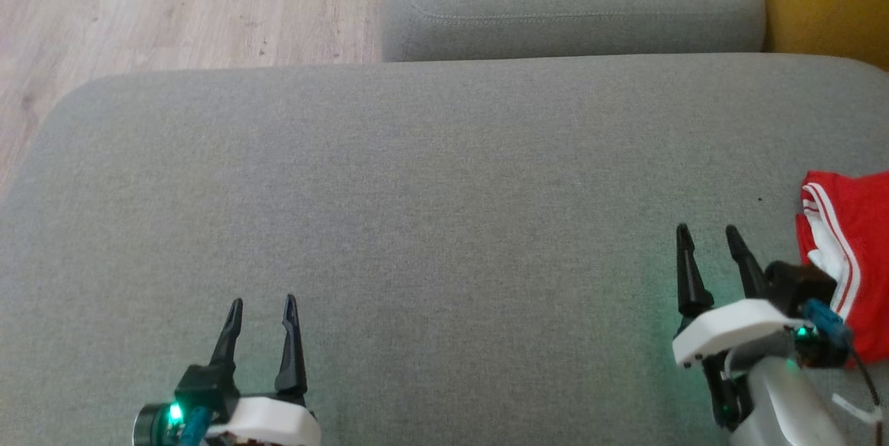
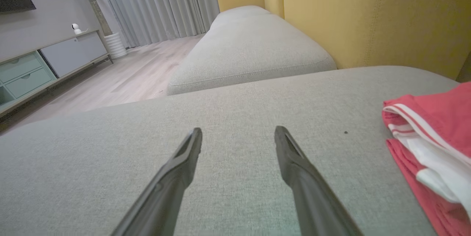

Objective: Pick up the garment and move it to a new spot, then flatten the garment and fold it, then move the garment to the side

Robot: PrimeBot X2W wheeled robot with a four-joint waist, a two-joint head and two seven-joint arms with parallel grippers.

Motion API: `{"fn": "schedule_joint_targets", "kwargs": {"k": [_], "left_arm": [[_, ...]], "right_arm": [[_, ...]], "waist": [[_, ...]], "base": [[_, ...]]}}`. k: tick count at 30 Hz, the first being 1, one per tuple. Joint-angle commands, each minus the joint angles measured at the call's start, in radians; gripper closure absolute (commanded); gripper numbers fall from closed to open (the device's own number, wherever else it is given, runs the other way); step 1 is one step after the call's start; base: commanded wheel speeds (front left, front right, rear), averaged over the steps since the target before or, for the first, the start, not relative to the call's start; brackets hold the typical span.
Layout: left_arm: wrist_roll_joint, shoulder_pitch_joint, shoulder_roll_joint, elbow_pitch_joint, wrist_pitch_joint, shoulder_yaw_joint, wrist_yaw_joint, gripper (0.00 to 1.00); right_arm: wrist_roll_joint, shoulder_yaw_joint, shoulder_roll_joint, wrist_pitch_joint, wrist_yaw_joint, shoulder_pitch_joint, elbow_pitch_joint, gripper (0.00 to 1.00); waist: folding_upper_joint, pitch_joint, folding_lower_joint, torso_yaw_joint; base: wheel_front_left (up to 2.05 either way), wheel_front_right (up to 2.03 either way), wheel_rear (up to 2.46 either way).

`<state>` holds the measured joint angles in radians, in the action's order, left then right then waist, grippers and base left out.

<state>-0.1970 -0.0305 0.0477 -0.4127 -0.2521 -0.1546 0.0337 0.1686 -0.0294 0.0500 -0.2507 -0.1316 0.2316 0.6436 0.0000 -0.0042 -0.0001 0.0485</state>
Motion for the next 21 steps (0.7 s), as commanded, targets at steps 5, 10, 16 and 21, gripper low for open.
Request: {"fn": "schedule_joint_targets", "kwargs": {"k": [5, 10, 16, 21], "left_arm": [[-0.022, -0.011, 0.003, 0.034, -0.01, 0.048, -0.025, 0.0], [-0.021, 0.043, 0.0, -0.068, 0.005, 0.008, -0.024, 1.0], [-0.086, 0.034, 0.0, -0.06, 0.024, 0.023, -0.031, 1.0], [-0.142, 0.03, 0.0, -0.049, 0.038, 0.032, -0.036, 1.0]], "right_arm": [[0.011, 0.037, 0.0, -0.011, 0.001, 0.009, -0.031, 0.0], [0.007, 0.012, -0.004, 0.003, 0.0, -0.065, 0.063, 1.0], [0.074, 0.002, -0.004, 0.025, 0.0, -0.063, 0.047, 1.0], [0.132, 0.0, -0.004, 0.038, 0.0, -0.067, 0.026, 1.0]], "waist": [[0.0, -0.009, 0.0001, -0.001], [0.0, -0.01, 0.0001, -0.001], [0.0, -0.009, 0.0001, -0.003], [0.0, -0.009, 0.0001, -0.005]], "base": [[0.0, 0.0, 0.0], [0.0, 0.0, 0.0], [0.0, 0.0, 0.0], [0.0, 0.0, 0.0]]}}
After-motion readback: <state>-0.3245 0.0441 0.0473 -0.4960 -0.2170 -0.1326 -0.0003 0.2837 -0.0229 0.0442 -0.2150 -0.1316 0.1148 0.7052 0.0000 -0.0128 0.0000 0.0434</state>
